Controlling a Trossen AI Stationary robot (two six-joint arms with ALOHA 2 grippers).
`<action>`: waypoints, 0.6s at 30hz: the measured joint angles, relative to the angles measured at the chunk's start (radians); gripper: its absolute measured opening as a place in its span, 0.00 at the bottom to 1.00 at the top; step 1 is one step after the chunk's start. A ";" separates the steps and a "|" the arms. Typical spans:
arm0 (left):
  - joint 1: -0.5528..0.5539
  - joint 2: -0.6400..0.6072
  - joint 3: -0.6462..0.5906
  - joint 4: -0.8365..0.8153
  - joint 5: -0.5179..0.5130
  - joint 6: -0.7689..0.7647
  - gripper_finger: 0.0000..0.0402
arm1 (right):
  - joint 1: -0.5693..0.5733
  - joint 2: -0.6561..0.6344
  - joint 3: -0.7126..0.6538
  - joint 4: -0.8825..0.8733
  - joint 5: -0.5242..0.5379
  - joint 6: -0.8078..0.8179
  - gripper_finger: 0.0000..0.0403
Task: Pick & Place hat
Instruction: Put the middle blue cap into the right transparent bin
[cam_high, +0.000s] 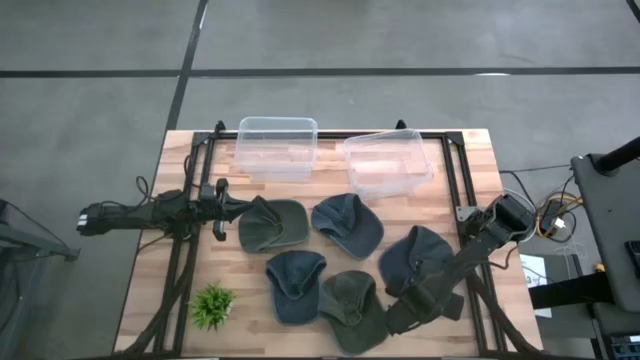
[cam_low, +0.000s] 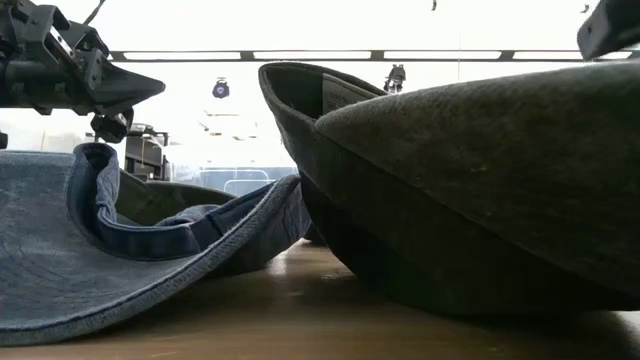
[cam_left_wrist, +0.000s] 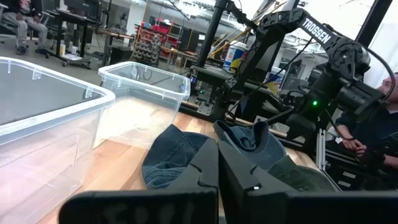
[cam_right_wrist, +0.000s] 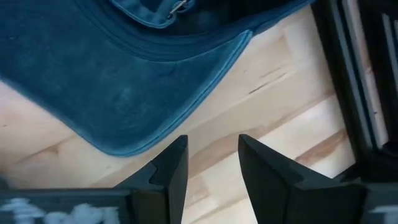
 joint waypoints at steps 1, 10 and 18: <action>0.000 0.000 0.000 0.000 0.000 0.000 0.00 | 0.000 0.000 -0.012 0.010 0.000 0.000 0.34; 0.000 0.000 0.000 0.002 -0.003 0.000 0.00 | -0.006 0.000 -0.104 0.057 0.000 0.004 0.31; 0.000 0.000 0.000 0.003 -0.013 -0.018 0.00 | -0.023 -0.001 -0.056 0.106 0.056 -0.005 0.33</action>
